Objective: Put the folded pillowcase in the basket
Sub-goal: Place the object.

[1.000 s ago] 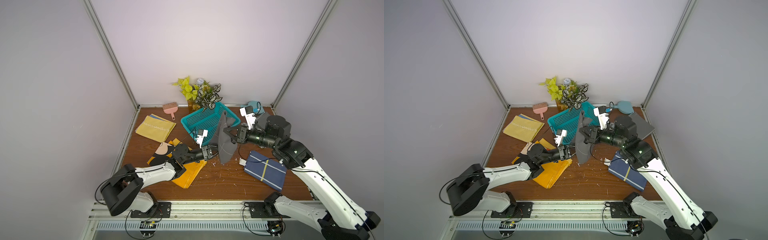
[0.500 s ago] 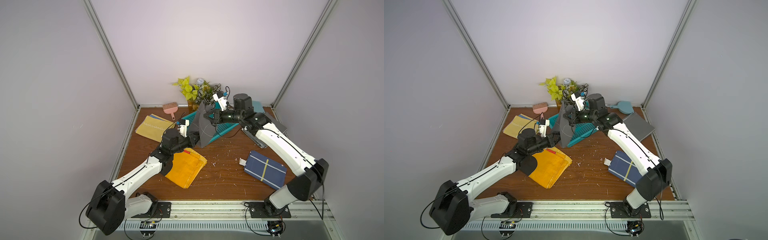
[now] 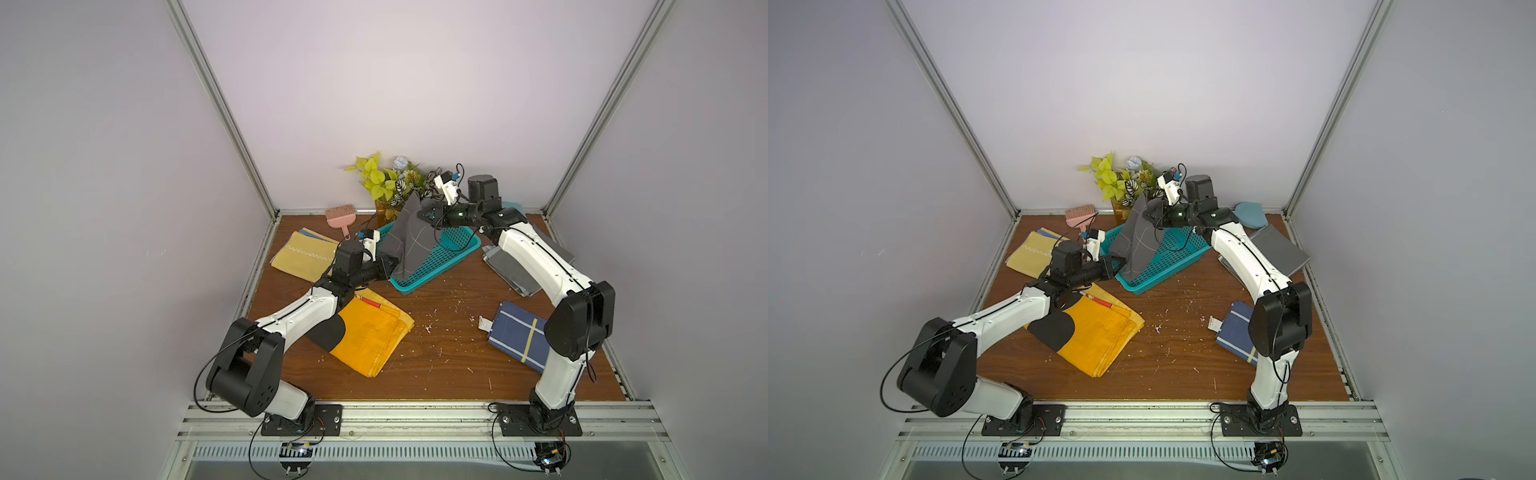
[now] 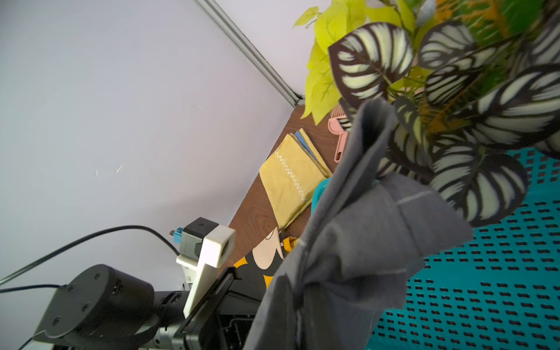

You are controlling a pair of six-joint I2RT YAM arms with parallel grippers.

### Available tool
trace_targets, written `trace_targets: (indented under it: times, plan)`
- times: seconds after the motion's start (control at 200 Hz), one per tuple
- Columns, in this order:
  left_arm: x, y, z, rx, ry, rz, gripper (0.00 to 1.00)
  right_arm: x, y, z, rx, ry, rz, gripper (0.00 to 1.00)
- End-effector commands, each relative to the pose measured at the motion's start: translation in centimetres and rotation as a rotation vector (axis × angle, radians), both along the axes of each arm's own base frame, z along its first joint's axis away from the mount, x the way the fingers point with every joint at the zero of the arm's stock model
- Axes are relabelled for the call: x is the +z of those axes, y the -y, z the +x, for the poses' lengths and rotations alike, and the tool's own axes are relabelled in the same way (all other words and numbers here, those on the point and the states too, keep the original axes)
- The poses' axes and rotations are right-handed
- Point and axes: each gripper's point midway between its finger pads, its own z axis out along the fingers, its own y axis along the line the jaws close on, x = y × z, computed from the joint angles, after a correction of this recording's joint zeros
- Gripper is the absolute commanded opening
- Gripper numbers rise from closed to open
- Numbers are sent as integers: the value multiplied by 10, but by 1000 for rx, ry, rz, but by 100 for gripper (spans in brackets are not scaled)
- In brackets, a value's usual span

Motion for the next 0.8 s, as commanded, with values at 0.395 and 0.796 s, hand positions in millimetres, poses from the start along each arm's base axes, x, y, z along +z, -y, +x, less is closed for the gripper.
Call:
trace_targets:
  times: [0.395, 0.796]
  plan:
    - [-16, -12, 2, 55, 4, 30, 79, -108, 67, 76, -123, -14, -142, 0]
    - [-26, -35, -8, 133, -29, 116, 100, -84, 133, 103, -437, 101, -399, 99]
